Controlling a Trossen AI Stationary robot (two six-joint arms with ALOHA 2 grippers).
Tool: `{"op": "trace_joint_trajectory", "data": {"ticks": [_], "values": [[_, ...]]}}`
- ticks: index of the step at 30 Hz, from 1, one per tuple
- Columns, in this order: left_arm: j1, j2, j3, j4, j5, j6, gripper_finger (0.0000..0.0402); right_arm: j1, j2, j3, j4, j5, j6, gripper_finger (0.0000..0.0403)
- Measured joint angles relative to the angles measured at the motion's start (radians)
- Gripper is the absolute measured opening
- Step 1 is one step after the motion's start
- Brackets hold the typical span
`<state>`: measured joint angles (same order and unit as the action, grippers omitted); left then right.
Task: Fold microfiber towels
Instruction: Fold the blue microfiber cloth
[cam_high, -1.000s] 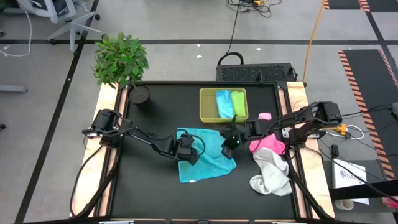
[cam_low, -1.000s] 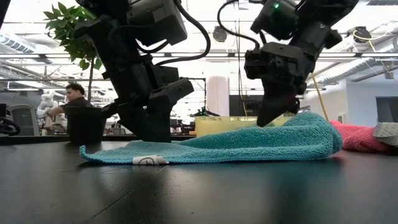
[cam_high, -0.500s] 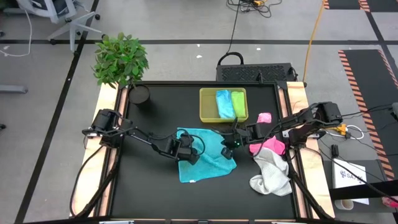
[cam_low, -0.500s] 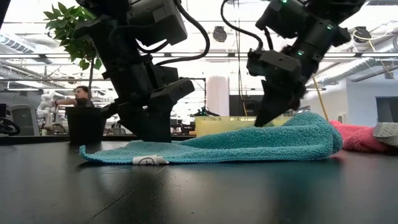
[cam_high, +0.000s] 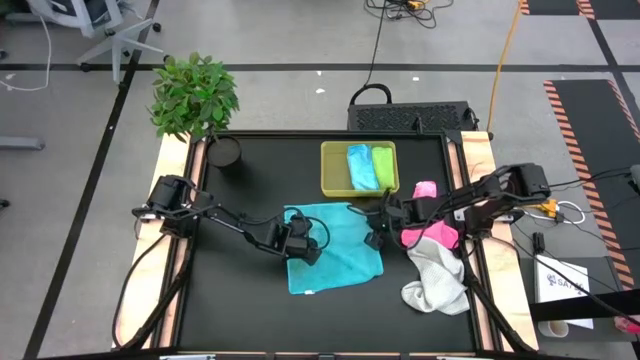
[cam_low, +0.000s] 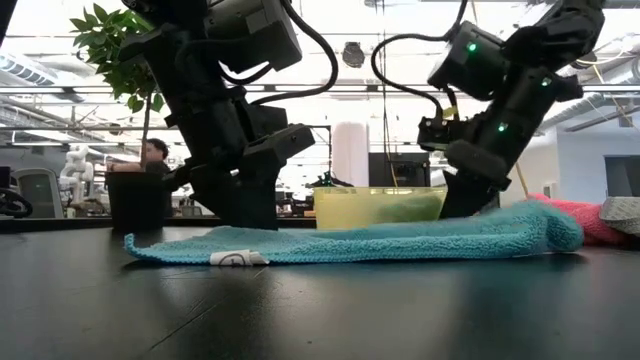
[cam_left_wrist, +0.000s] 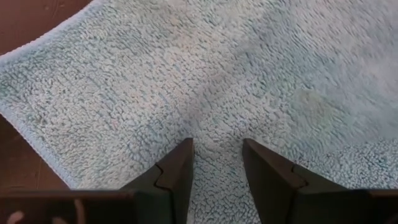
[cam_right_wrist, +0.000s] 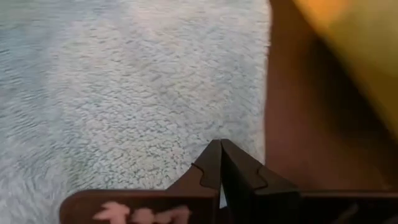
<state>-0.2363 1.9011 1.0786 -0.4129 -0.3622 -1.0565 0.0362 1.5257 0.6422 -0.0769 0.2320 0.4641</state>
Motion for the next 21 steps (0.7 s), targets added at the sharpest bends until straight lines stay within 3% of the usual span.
{"op": "trace_joint_trajectory", "data": {"ticks": [9,12,21], "values": [[0.0,0.0,0.0,0.0,0.0,0.002,0.0143,-0.095,0.0,-0.001,0.044,0.0,-0.103,0.0],[0.0,0.0,0.0,0.0,0.0,0.004,0.0143,-0.102,-0.027,-0.002,0.077,-0.073,-0.061,0.0],[0.0,0.0,0.0,0.0,-0.002,0.011,0.0143,0.043,-0.159,-0.001,0.089,-0.233,0.099,0.0]]}}
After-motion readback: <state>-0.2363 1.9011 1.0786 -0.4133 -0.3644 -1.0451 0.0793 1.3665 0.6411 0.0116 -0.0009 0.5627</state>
